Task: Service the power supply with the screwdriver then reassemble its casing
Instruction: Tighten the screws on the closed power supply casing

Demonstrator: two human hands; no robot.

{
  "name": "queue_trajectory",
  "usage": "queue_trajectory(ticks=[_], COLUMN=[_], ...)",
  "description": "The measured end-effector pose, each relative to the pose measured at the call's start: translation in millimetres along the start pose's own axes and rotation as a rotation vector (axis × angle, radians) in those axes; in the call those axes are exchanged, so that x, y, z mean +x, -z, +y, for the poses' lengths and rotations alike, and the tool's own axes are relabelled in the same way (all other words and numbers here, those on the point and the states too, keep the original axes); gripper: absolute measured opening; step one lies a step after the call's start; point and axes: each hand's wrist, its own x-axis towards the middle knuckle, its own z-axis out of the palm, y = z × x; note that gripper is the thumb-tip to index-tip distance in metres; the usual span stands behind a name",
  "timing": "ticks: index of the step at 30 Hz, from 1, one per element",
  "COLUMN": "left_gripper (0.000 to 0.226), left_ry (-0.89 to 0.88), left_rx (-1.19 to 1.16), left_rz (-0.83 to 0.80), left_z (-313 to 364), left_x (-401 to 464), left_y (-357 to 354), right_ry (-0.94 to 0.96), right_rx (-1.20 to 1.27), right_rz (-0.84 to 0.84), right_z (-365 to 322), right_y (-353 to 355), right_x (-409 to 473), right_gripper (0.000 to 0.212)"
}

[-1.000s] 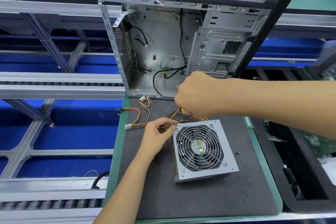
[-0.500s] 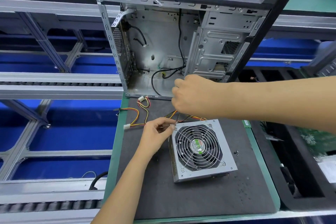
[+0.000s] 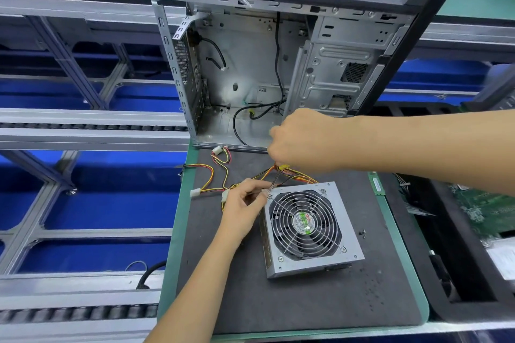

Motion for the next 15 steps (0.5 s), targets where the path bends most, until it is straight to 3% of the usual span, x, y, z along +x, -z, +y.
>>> queue_trajectory(ticks=[4, 8, 12, 15], left_gripper=[0.025, 0.025, 0.023, 0.026], left_ry=[0.004, 0.011, 0.016, 0.022], left_rx=[0.004, -0.011, -0.031, -0.036], left_rz=[-0.002, -0.001, 0.013, 0.023], left_z=[-2.0, -1.2, -1.1, -1.5], left_x=[1.4, 0.5, 0.8, 0.2], left_y=[1.0, 2.1, 1.2, 0.6], right_ry=[-0.035, -0.017, -0.003, 0.014], right_rx=[0.008, 0.137, 0.08, -0.02], right_rz=[-0.006, -0.041, 0.026, 0.06], right_z=[-3.7, -3.5, -6.2, -10.0], right_y=[-5.0, -6.7, -1.5, 0.9], right_x=[3.2, 1.1, -2.7, -3.2], right_gripper=[0.016, 0.027, 0.011, 0.024])
